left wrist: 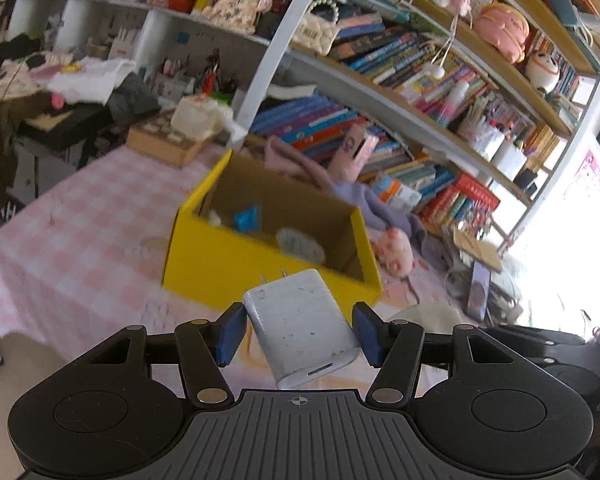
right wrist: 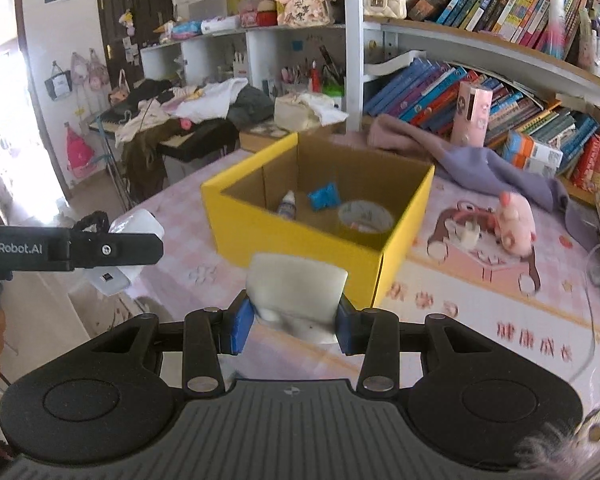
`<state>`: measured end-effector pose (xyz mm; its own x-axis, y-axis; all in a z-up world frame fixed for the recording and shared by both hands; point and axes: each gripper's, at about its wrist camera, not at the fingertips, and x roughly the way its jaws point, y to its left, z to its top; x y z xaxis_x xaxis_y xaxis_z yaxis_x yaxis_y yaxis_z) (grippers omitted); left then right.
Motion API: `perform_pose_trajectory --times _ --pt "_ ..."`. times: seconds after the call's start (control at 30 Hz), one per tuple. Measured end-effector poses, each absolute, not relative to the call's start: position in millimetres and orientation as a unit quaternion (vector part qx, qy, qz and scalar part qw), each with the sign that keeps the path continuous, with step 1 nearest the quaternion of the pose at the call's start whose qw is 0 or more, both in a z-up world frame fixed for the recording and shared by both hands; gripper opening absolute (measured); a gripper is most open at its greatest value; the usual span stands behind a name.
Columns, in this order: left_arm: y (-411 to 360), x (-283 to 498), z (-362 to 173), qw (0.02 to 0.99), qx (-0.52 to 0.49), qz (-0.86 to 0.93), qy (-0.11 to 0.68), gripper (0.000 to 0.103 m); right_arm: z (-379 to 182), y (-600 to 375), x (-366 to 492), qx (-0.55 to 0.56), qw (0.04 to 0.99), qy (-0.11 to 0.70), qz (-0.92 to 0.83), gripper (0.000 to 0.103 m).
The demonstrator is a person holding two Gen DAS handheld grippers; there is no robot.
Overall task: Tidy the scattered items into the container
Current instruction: 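Carry the power bank and charger over the yellow box with both tools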
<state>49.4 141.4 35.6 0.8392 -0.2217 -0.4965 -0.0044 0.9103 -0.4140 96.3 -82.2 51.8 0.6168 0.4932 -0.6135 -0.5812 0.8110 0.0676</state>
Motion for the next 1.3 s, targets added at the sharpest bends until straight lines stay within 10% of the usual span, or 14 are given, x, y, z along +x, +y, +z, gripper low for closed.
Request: perform_pose_trajectory --times 0.5,1.3 --pt "127.2 167.0 53.0 0.951 -0.171 -0.035 0.255 0.058 60.3 -69.6 218.0 -0.08 0.905 0.278 0.311 0.039" --pt "112.2 329.8 -29.6 0.9 0.009 0.006 0.435 0.058 -27.6 17.8 320.6 -0.25 0.795 0.365 0.415 0.04"
